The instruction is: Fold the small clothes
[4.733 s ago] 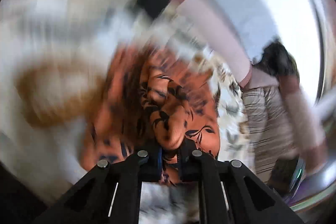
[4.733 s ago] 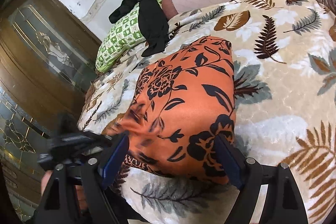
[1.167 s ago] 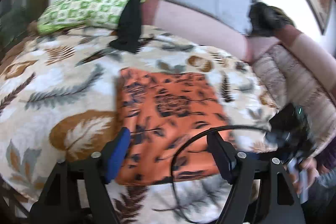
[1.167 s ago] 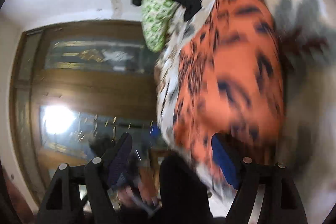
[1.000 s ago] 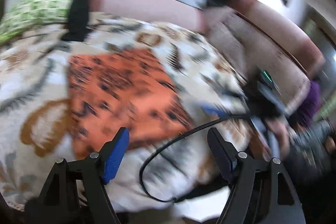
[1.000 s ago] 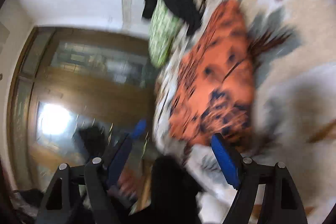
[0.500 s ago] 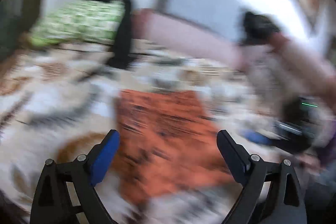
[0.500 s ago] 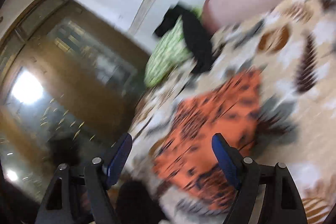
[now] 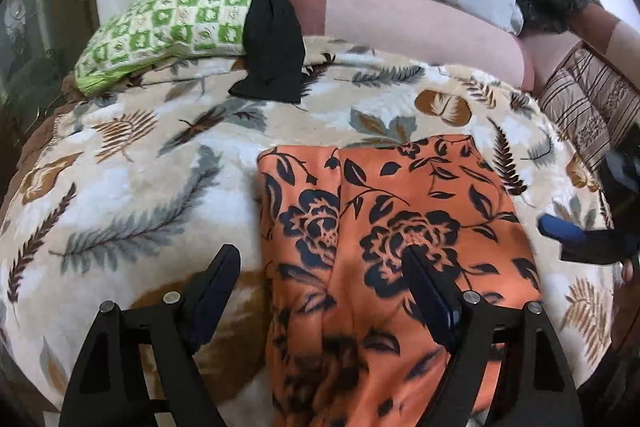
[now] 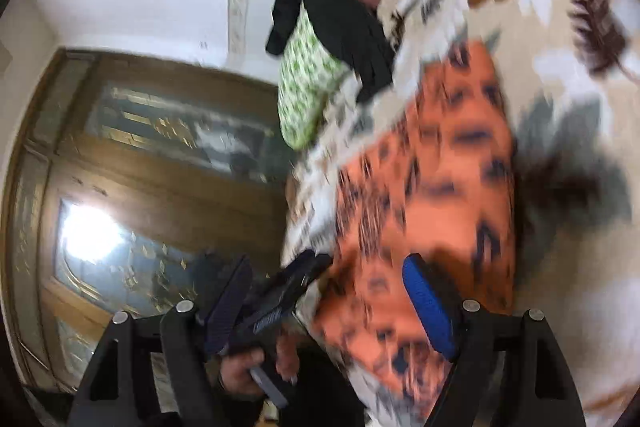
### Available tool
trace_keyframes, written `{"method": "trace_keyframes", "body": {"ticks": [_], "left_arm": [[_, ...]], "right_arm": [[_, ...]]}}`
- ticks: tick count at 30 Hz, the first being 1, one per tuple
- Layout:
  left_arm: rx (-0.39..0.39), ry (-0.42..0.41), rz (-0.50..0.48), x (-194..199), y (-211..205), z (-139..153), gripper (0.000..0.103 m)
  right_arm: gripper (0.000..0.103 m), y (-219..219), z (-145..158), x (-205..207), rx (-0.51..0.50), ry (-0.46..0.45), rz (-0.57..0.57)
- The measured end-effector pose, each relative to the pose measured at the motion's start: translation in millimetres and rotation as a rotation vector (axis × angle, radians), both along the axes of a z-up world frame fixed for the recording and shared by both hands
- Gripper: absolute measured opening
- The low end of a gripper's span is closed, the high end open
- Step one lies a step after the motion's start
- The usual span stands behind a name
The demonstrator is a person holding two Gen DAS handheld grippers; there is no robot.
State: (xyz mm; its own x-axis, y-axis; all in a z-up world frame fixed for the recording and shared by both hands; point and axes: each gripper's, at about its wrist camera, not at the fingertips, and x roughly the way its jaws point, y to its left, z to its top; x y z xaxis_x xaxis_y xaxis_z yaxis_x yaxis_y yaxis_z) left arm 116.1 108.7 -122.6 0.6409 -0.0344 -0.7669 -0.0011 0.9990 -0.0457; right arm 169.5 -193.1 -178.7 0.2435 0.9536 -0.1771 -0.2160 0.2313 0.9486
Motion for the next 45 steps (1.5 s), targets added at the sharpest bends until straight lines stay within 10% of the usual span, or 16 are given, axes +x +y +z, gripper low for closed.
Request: {"method": "trace_keyframes", "body": {"ticks": [2, 5, 10, 15, 20, 24, 29, 32, 34, 41, 45], "left_arm": [[0.061, 0.149, 0.027, 16.3, 0.3, -39.0, 0.084], [-0.048, 0.148, 0.068, 10.5, 17.1, -49.8, 0.085], [-0.005, 0.128, 0.039, 8.2, 15.8, -51.1, 0.085], [-0.014, 0.119, 0.066, -2.4, 19.5, -41.0, 0.085], [-0.017, -0.050, 0.019, -46.7, 13.8, -6.6, 0.085], [0.019, 0.092, 0.058, -47.3, 12.1, -49.2, 0.086], [-0.033, -0.040, 0.076, -73.4, 17.1, -13.7, 0.086], [-0.114, 0.009, 0.088, -76.6, 26.8, -28.0, 0.086], [-0.186, 0.140, 0.147, -69.5, 39.7, -55.5, 0.086], [-0.332, -0.024, 0.097, -87.3, 59.4, -5.0, 0.086], [-0.495, 0.051, 0.037, -37.6, 73.8, -11.7, 0.086]], "right_arm": [[0.081, 14.5, -26.0, 25.4, 0.066, 0.098, 0.069], [0.068, 20.3, -65.3, 43.9, -0.020, 0.251, 0.009], [0.076, 19.3, -7.7, 42.2, 0.015, 0.064, 0.009], [0.082, 9.3, -64.9, 76.3, 0.020, 0.248, -0.077], [0.084, -10.0, -14.9, 20.4, 0.063, 0.090, -0.068], [0.089, 11.1, -44.7, -19.2, -0.027, 0.139, 0.003], [0.086, 2.8, -0.4, -47.4, -0.023, 0.026, -0.028], [0.090, 13.5, 0.8, -65.1, 0.001, -0.008, 0.056], [0.090, 24.6, -43.0, -66.6, -0.115, 0.131, 0.076], [0.085, -9.9, -17.3, -90.7, -0.095, 0.048, -0.021], [0.085, -22.2, -13.3, -91.5, -0.157, 0.047, -0.065]]}}
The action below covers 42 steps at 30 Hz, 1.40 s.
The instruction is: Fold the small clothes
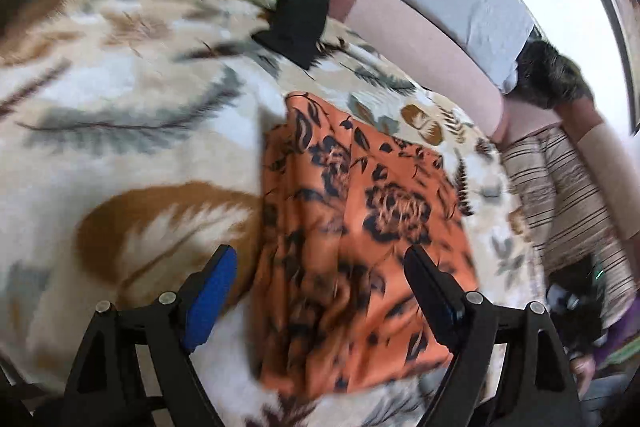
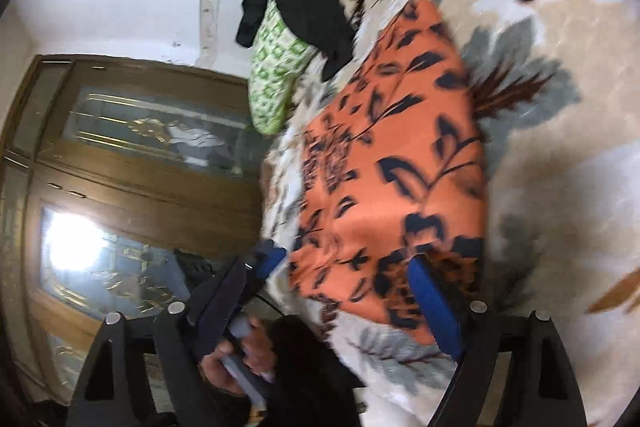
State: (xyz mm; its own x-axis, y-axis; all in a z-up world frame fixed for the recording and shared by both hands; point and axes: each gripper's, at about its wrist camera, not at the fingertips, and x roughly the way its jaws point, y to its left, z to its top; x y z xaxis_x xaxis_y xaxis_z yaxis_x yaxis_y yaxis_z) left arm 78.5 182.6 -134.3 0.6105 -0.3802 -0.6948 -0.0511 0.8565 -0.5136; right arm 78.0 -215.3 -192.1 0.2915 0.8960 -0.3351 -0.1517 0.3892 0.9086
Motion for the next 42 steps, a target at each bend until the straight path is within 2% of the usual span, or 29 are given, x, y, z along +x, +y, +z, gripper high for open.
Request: {"method": "trace_keyframes", "body": {"ticks": [2, 3, 5, 7, 9, 11, 13, 15, 18, 19, 22, 23, 26, 29, 30, 32, 33, 38, 40, 42], "left_arm": [[-0.077, 0.068, -0.028, 28.9, 9.0, -12.6, 0.083], [-0.087, 0.083, -0.031, 32.6, 7.1, -16.4, 0.075], [-0.139, 0.137, -0.062, 50.6, 11.8, -33.0, 0.066], [-0.151, 0.191, -0.059, 55.3, 16.9, -51.8, 0.043], [-0.200, 0.165, -0.054, 51.0, 22.7, -57.3, 0.039], [-0.190, 0.158, -0.059, 49.0, 21.6, -54.1, 0.039], [-0.131, 0.150, -0.064, 47.2, 15.5, -45.9, 0.048], [-0.085, 0.111, -0.068, 42.5, 9.5, -33.1, 0.051], [-0.057, 0.073, -0.054, 29.0, 6.6, -21.9, 0.072], [-0.031, 0.070, -0.041, 26.6, 6.3, -21.7, 0.072], [0.117, 0.104, -0.005, 23.1, 6.8, -22.3, 0.072], [0.129, 0.095, 0.002, 19.4, 6.3, -19.1, 0.072], [0.229, 0.065, 0.032, 5.9, 3.1, 0.2, 0.072], [0.292, 0.042, 0.028, -5.8, -3.1, 14.1, 0.072], [0.307, 0.039, 0.029, -8.5, -4.6, 16.2, 0.072], [0.325, 0.035, 0.027, -14.1, -8.0, 21.3, 0.072], [0.339, 0.029, 0.025, -19.1, -9.7, 26.0, 0.072], [0.375, -0.013, 0.015, -28.7, -20.4, 39.9, 0.072], [0.373, -0.022, 0.020, -29.9, -24.7, 43.5, 0.072], [0.385, -0.016, 0.020, -30.9, -29.6, 44.0, 0.072]], "right_arm": [[0.085, -1.0, -1.0, 10.9, 0.011, 0.006, -0.018], [0.085, 3.9, 0.5, 17.9, 0.006, 0.004, -0.020], [0.085, 3.3, -0.8, 22.1, -0.001, 0.004, -0.023], [0.085, 1.8, -4.2, 28.5, -0.006, 0.015, -0.027], [0.085, 3.9, -8.2, 36.7, -0.013, 0.027, -0.025], [0.085, 5.8, -11.1, 45.8, -0.025, 0.033, -0.018], [0.085, 10.1, -9.5, 55.5, -0.036, 0.028, -0.012], [0.085, 12.4, -6.2, 63.6, -0.046, 0.022, -0.015], [0.085, 13.0, -0.9, 69.1, -0.045, 0.008, -0.025], [0.085, 13.4, -0.4, 68.9, -0.046, 0.010, -0.028], [0.085, 17.8, 4.7, 62.0, -0.055, 0.010, -0.020], [0.085, 20.8, 11.3, 57.6, -0.048, -0.009, -0.007], [0.085, 42.9, 41.6, 46.7, -0.043, -0.099, 0.076], [0.085, 68.5, 44.4, 54.7, -0.067, -0.107, 0.120], [0.086, 74.9, 36.2, 60.5, -0.081, -0.086, 0.120], [0.087, 84.7, 7.7, 73.1, -0.131, 0.015, 0.102], [0.087, 85.0, 1.5, 73.9, -0.112, 0.047, 0.070], [0.088, 88.8, 38.9, 54.9, -0.070, -0.066, 0.075], [0.088, 87.0, 34.1, 54.4, -0.079, -0.057, 0.068], [0.087, 82.4, 12.0, 58.6, -0.137, 0.021, 0.030]]}}
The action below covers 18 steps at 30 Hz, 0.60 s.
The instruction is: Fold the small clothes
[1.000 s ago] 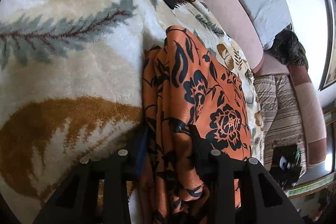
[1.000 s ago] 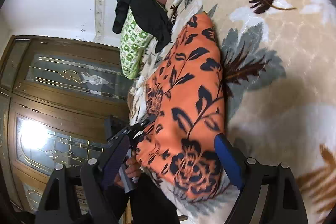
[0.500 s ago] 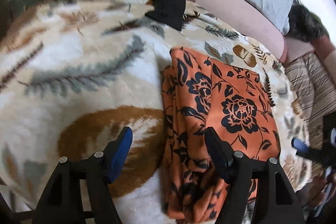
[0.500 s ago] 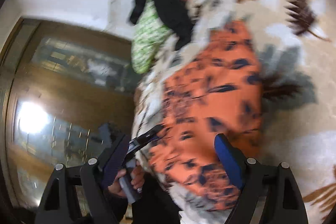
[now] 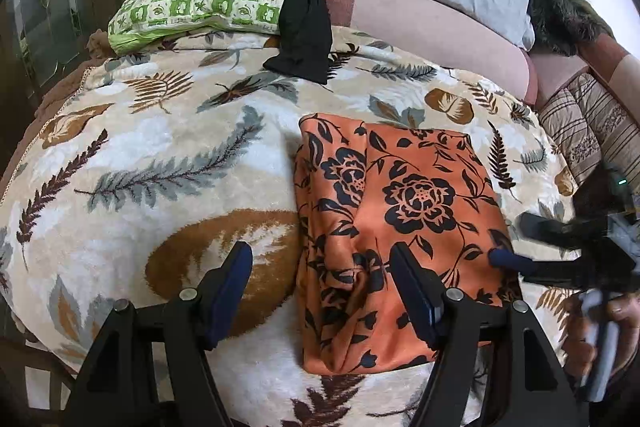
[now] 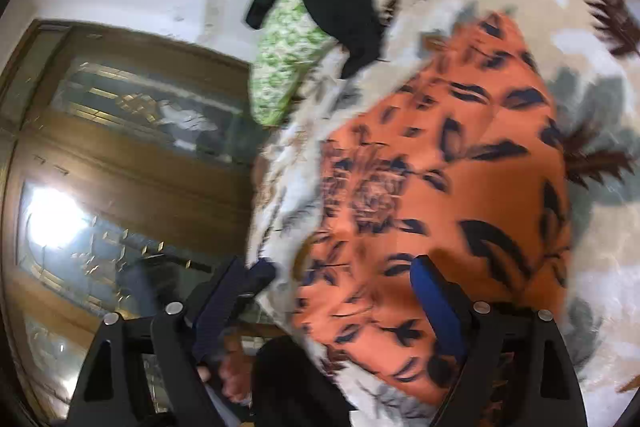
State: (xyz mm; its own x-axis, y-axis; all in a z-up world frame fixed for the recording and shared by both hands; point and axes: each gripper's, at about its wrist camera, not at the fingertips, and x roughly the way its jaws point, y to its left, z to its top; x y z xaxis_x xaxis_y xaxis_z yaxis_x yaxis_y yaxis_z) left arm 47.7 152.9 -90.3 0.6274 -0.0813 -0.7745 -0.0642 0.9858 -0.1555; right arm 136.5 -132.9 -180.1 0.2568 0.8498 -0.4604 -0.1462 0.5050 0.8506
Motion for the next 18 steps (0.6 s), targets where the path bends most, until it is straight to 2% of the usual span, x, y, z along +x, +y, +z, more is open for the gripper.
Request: {"method": "trace_keyframes", "body": {"ticks": [2, 5, 7, 9, 10, 11, 12, 13, 14, 16, 18], "left_arm": [[0.006, 0.000, 0.001, -2.5, -2.8, 0.7, 0.072], [0.016, 0.000, 0.002, -5.6, -8.9, 1.3, 0.072], [0.022, 0.001, -0.007, -4.8, -13.1, -2.7, 0.072], [0.051, 0.050, -0.003, 2.0, -16.5, -19.2, 0.072], [0.102, 0.111, 0.010, 9.4, -16.9, -38.2, 0.073], [0.127, 0.163, 0.019, 13.9, -14.9, -54.2, 0.073], [0.080, 0.189, 0.024, 13.4, -8.2, -64.7, 0.074], [0.024, 0.176, 0.045, 9.3, -0.7, -63.2, 0.074], [0.005, 0.165, 0.058, 6.3, 2.6, -57.4, 0.074], [0.011, 0.107, 0.053, 2.0, 2.8, -40.5, 0.073], [-0.008, 0.058, 0.038, 4.6, 4.6, -28.4, 0.073]], "right_arm": [[0.087, -5.2, -3.8, -2.9, 0.041, 0.016, -0.014], [0.088, -7.1, 23.3, -18.6, 0.064, -0.084, 0.026], [0.088, -7.9, 26.1, -21.5, 0.069, -0.108, 0.039], [0.088, -9.9, 5.5, -12.5, 0.032, -0.051, 0.016], [0.088, -8.8, -6.8, -8.4, 0.036, -0.001, 0.012], [0.088, -11.1, -17.9, -5.9, 0.092, 0.040, 0.006], [0.088, -14.5, -13.7, -7.5, 0.112, 0.039, -0.009], [0.088, -16.0, -5.6, -10.6, 0.120, 0.019, -0.007], [0.088, -17.6, 4.9, -15.0, 0.123, -0.017, 0.003], [0.088, -27.3, 21.8, -22.3, 0.109, -0.082, 0.010], [0.088, -45.0, 24.6, -21.6, 0.069, -0.100, -0.013]]}}
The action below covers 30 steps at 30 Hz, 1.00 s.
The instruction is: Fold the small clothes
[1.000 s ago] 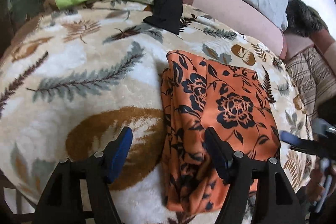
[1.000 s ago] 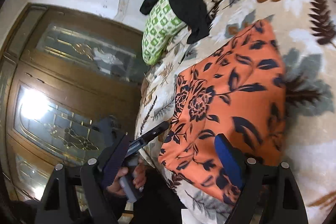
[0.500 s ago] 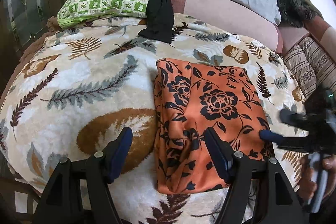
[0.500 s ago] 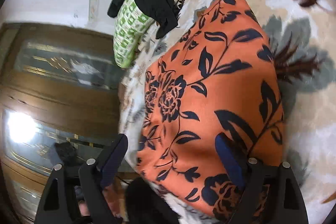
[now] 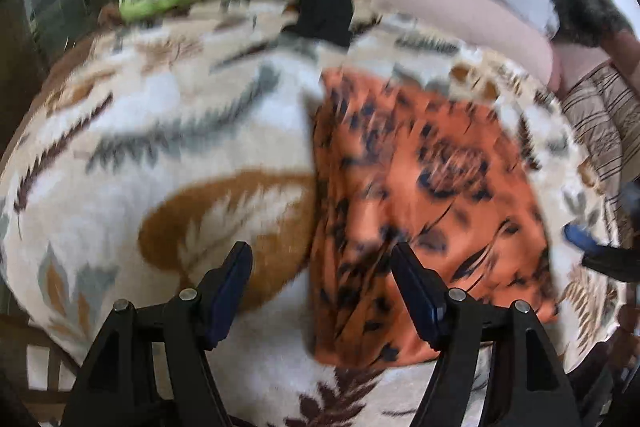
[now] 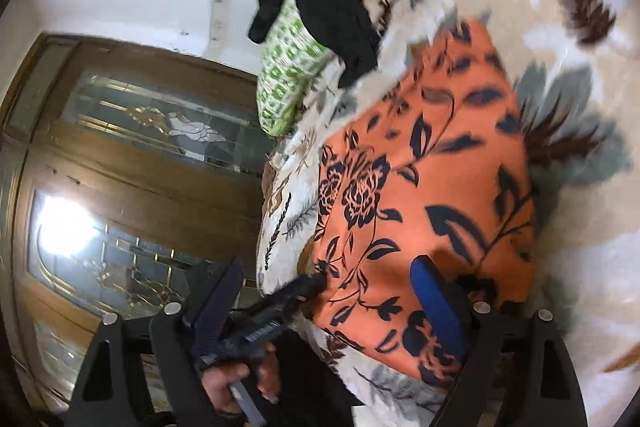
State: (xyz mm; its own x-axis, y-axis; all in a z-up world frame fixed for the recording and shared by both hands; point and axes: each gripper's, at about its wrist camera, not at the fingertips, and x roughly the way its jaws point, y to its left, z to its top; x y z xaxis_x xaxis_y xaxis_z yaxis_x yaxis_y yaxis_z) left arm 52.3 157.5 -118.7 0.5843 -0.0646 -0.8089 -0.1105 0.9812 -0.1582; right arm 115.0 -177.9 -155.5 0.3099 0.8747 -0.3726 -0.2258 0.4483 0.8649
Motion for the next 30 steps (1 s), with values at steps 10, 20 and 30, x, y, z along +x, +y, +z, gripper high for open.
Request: {"method": "trace_keyframes", "body": {"ticks": [10, 20, 30], "left_arm": [[-0.375, 0.008, -0.082, 55.7, 20.3, -24.4, 0.074], [-0.343, 0.053, -0.130, 70.5, 12.9, -49.5, 0.037], [-0.204, 0.023, -0.092, 61.4, 5.2, -31.3, 0.061]], "right_arm": [[0.088, -18.9, -53.9, 48.5, -0.047, 0.152, -0.026], [0.047, 6.8, -50.8, 64.9, -0.146, 0.143, 0.018], [0.072, -0.3, -54.6, 54.9, -0.188, 0.159, -0.042]]}}
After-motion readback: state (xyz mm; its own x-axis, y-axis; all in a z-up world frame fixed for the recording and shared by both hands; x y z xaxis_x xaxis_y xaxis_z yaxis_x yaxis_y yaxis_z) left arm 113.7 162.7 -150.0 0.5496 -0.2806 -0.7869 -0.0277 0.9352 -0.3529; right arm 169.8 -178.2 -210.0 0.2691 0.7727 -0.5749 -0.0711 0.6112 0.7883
